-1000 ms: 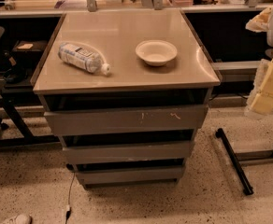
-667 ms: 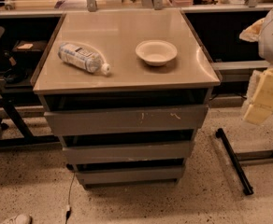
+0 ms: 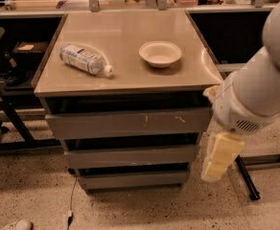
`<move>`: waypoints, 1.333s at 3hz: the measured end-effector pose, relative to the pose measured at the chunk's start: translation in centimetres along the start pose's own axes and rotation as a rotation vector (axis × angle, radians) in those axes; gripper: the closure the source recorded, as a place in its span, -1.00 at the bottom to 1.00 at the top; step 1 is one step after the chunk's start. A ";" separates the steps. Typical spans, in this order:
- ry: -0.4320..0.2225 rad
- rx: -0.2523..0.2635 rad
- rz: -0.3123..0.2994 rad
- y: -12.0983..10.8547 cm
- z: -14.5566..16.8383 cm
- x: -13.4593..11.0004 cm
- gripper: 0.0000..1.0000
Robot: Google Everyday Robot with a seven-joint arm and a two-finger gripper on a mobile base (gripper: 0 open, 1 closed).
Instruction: Open bottom drawer
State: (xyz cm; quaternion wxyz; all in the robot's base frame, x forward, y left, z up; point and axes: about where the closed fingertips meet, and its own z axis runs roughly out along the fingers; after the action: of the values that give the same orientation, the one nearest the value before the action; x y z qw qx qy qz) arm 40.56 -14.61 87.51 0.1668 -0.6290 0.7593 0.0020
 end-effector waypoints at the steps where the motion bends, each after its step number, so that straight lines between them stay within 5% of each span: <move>1: -0.015 -0.073 -0.007 2.8 6.9 -0.5 -1.00; 2: -0.015 -0.073 -0.007 2.8 7.0 -0.5 -1.00; 3: -0.050 -0.130 0.008 4.8 11.4 -1.2 -1.00; 4: -0.085 -0.210 0.037 7.4 19.5 -2.2 -1.00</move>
Offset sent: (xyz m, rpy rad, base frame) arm -0.0062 0.0224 -0.0560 0.0233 0.0558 0.0248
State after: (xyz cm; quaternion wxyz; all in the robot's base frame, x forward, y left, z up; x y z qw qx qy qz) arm 38.77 -6.82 68.13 0.1317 -0.6282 0.7587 0.1113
